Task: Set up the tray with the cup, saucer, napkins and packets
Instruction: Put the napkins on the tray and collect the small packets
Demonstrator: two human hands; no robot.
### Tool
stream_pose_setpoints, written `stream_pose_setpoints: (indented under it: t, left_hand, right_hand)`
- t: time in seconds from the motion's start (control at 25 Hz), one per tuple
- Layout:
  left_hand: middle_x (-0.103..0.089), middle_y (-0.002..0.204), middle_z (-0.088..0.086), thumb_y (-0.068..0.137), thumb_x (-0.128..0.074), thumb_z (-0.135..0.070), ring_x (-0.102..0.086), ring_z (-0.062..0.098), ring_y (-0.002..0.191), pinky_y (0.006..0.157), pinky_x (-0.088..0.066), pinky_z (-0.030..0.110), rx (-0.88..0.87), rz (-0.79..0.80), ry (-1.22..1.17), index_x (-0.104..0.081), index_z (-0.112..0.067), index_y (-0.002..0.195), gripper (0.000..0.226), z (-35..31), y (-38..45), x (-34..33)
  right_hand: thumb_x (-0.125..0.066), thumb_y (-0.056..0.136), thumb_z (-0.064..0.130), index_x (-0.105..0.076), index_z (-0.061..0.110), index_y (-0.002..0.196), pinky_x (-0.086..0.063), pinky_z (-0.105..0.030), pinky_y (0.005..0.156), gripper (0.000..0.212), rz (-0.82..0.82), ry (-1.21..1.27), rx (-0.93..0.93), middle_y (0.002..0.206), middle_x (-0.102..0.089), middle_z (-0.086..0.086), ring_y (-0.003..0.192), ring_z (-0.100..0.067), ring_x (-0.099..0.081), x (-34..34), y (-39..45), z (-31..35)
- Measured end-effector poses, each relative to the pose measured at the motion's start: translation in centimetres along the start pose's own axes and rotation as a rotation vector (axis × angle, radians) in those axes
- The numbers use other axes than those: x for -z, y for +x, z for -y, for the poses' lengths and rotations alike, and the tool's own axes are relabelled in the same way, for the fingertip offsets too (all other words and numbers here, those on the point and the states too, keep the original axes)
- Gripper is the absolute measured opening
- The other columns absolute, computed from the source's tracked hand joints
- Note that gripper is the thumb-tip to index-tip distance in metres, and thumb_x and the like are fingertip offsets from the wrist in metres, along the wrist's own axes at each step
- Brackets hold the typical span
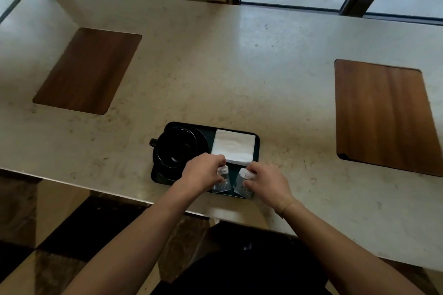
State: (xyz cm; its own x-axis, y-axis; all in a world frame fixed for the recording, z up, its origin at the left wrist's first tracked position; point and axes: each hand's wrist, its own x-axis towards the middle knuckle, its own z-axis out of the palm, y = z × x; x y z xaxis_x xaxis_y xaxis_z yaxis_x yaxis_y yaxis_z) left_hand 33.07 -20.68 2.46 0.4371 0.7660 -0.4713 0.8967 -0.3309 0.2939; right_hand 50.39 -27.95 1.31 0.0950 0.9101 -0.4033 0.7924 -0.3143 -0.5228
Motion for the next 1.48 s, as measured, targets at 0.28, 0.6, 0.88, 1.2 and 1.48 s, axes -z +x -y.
stream_pose_setpoints:
  t: [0.28,0.6,0.88,1.2,1.48]
  left_hand:
    - [-0.064,0.105,0.001,0.087,-0.062,-0.030,-0.053,0.022,0.097,0.068,-0.048,0.035,-0.105,-0.138,0.243,-0.056,-0.021,0.115,0.030,-0.3,0.0,-1.4]
    - [-0.053,0.111,0.004,0.087,-0.061,-0.032,-0.048,0.021,0.095,0.061,-0.042,0.030,-0.115,-0.162,0.255,-0.057,-0.017,0.114,0.031,-0.1,0.0,-1.6]
    - [-0.051,0.111,-0.002,0.088,-0.061,-0.037,-0.053,0.015,0.094,0.071,-0.056,0.035,-0.112,-0.228,0.066,-0.056,-0.020,0.119,0.035,0.2,-1.6,-0.7]
    - [-0.056,0.111,-0.009,0.087,-0.063,-0.041,-0.055,0.006,0.097,0.072,-0.057,0.032,-0.049,-0.400,-0.110,-0.062,-0.027,0.115,0.031,1.4,-4.8,0.3]
    - [-0.058,0.102,-0.012,0.086,-0.067,-0.035,-0.055,0.001,0.089,0.074,-0.051,0.020,0.013,-0.507,-0.236,-0.066,-0.026,0.107,0.023,5.6,-7.2,1.6]
  right_hand:
    - [-0.058,0.085,0.036,-0.056,0.028,0.120,-0.033,-0.030,0.068,0.036,-0.124,-0.299,0.088,0.104,-0.065,0.006,0.093,-0.019,-0.047,-0.8,-0.2,0.4]
    - [-0.057,0.086,0.041,-0.054,0.027,0.124,-0.037,-0.030,0.076,0.040,-0.179,-0.365,0.067,0.111,-0.057,0.004,0.098,-0.018,-0.046,-1.6,-0.5,0.6]
    - [-0.059,0.086,0.043,-0.057,0.028,0.119,-0.041,-0.029,0.075,0.036,-0.234,-0.292,0.062,0.109,-0.058,0.005,0.095,-0.016,-0.048,-0.9,-1.1,0.4]
    - [-0.062,0.085,0.047,-0.061,0.034,0.114,-0.044,-0.030,0.072,0.031,-0.235,-0.197,0.231,0.097,-0.062,0.010,0.087,-0.011,-0.050,1.7,-1.4,-0.8]
    - [-0.059,0.087,0.051,-0.060,0.032,0.116,-0.046,-0.033,0.076,0.035,-0.213,-0.158,0.278,0.101,-0.064,0.012,0.091,-0.011,-0.052,2.5,-0.4,0.4]
